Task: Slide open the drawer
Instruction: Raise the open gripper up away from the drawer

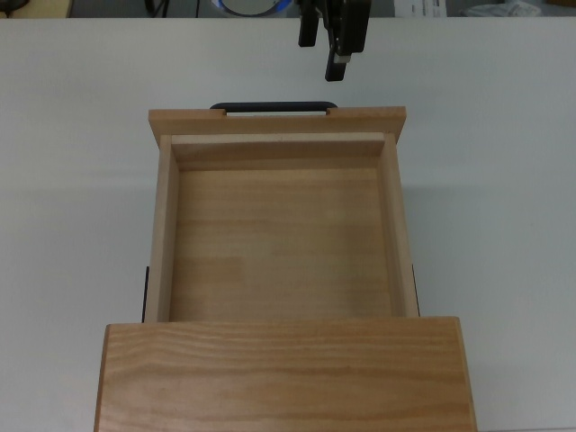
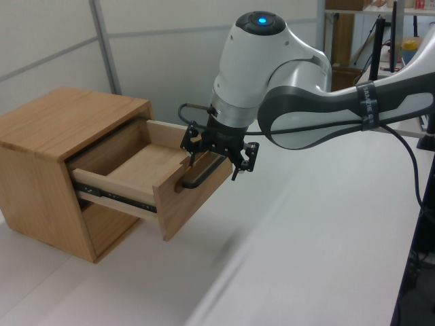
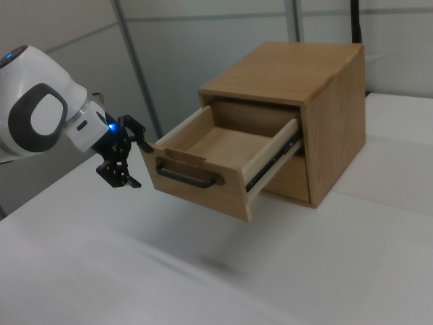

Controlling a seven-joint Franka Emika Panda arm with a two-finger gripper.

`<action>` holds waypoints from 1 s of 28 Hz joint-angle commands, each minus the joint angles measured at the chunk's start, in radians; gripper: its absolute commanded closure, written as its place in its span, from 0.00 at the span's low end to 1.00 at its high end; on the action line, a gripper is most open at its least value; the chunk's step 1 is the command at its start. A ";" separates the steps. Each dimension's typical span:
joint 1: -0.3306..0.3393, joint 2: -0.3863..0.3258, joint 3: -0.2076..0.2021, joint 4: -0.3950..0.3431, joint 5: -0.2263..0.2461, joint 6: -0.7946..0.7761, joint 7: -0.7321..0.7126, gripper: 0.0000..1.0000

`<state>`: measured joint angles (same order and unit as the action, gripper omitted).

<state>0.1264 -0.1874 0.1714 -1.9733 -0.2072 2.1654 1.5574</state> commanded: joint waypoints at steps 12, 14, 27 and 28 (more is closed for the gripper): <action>-0.018 0.054 -0.046 0.206 0.256 -0.327 -0.902 0.00; -0.028 0.066 -0.053 0.235 0.256 -0.375 -0.966 0.00; -0.102 0.078 -0.056 0.286 0.246 -0.526 -1.395 0.00; -0.105 0.078 -0.056 0.286 0.242 -0.527 -1.407 0.00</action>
<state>0.0472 -0.1237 0.1176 -1.7163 0.0272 1.6779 0.2631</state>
